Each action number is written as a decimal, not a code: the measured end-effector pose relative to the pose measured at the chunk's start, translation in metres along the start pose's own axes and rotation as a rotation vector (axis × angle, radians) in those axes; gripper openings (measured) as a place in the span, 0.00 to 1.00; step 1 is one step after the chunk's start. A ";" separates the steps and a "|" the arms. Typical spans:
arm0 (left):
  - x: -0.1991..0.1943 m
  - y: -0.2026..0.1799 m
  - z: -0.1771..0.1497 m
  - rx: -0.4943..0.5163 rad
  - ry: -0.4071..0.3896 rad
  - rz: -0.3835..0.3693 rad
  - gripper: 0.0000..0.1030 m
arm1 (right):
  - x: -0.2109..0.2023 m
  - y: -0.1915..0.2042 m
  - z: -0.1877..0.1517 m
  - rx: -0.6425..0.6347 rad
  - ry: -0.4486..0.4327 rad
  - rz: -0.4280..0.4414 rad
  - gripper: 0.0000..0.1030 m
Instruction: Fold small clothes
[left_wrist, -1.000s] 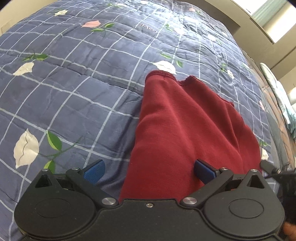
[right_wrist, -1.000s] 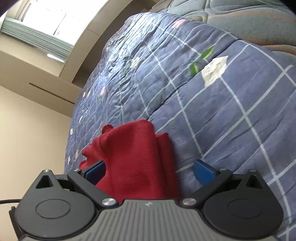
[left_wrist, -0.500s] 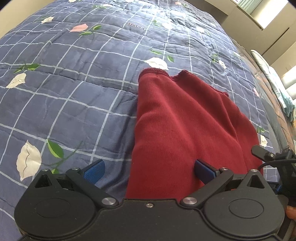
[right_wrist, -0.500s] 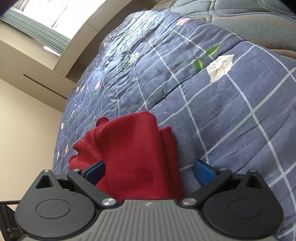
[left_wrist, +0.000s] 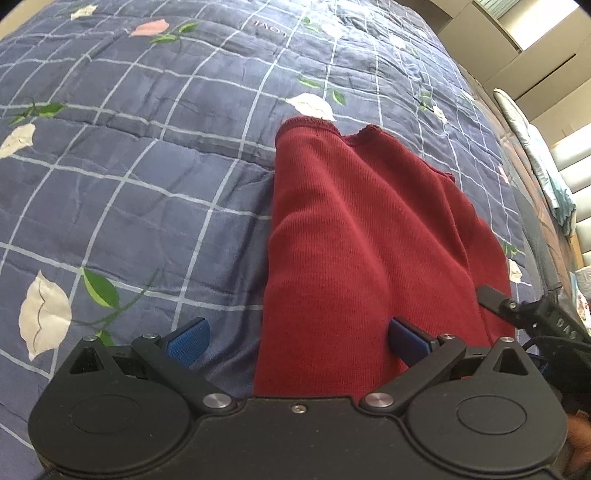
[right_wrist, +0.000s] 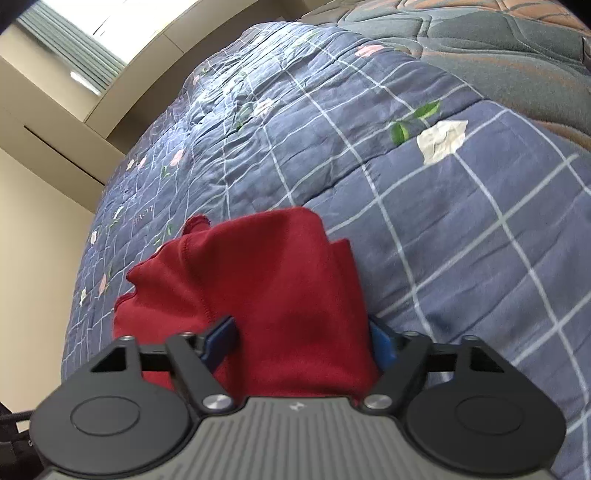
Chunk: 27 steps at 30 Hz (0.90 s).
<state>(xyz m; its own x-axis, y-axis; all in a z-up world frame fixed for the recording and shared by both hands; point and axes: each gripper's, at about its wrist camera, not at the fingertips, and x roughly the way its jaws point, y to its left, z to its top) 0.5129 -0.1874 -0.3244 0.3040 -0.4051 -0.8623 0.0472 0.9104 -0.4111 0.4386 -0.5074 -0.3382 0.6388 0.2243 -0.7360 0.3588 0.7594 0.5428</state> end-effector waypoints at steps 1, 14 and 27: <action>0.000 0.001 0.000 -0.001 0.005 -0.006 0.99 | -0.001 0.000 -0.001 0.000 -0.004 -0.004 0.70; -0.004 -0.005 0.008 0.031 0.048 -0.114 0.76 | -0.012 0.009 -0.012 0.004 -0.066 -0.043 0.43; -0.011 -0.007 0.013 0.126 0.057 -0.124 0.46 | -0.033 0.034 -0.023 -0.003 -0.145 -0.067 0.18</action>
<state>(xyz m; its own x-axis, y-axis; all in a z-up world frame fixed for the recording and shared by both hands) 0.5217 -0.1878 -0.3078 0.2337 -0.5159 -0.8242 0.2013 0.8550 -0.4781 0.4143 -0.4749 -0.3052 0.7054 0.0828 -0.7040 0.4020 0.7712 0.4935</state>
